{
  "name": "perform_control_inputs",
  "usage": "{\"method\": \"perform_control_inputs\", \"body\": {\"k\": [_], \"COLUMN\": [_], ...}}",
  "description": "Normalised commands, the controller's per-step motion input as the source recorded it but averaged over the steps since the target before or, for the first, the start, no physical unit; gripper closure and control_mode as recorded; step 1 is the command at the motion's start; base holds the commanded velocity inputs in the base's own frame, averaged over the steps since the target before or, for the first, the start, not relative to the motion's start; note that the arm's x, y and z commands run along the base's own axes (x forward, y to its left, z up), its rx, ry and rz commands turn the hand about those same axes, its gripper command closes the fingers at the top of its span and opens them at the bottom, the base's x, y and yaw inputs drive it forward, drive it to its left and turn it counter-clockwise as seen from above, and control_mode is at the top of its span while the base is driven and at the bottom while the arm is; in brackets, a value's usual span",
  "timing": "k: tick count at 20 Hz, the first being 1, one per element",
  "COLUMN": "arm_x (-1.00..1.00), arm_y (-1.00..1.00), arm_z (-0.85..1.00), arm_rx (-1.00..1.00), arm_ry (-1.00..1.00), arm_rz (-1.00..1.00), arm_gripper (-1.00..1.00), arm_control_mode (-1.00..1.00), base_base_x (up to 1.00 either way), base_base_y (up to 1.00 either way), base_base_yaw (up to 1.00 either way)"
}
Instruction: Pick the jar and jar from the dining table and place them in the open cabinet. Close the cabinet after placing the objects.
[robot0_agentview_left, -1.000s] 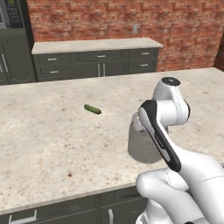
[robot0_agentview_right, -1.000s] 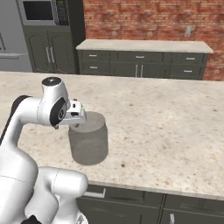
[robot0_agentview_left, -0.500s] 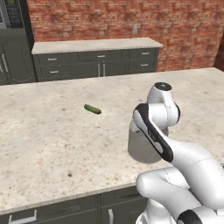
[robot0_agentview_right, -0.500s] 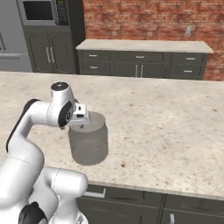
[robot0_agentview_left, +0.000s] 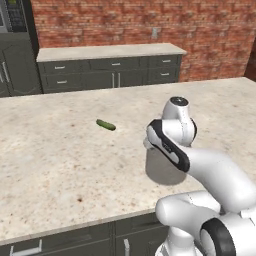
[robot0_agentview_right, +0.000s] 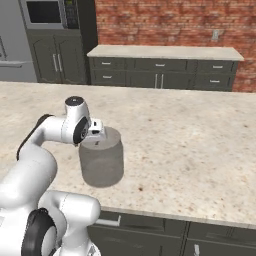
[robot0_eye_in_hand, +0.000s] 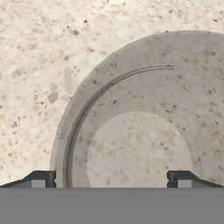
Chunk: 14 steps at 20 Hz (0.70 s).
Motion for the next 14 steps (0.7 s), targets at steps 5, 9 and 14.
{"method": "perform_control_inputs", "body": {"k": [5, 9, 14], "arm_x": [0.42, 0.15, 0.02], "arm_y": [0.0, 0.0, 0.0], "arm_z": [-0.11, -0.22, -0.31], "arm_rx": [0.0, 0.0, 0.0], "arm_ry": [0.01, 0.09, 0.08], "arm_rz": [0.0, 0.0, 0.02], "arm_gripper": [-1.0, -1.0, -1.0], "arm_control_mode": [-1.0, -1.0, -1.0], "base_base_x": [0.0, 0.0, 0.0], "base_base_y": [0.0, 0.0, 0.0], "base_base_yaw": [0.0, 0.0, 0.0]}}
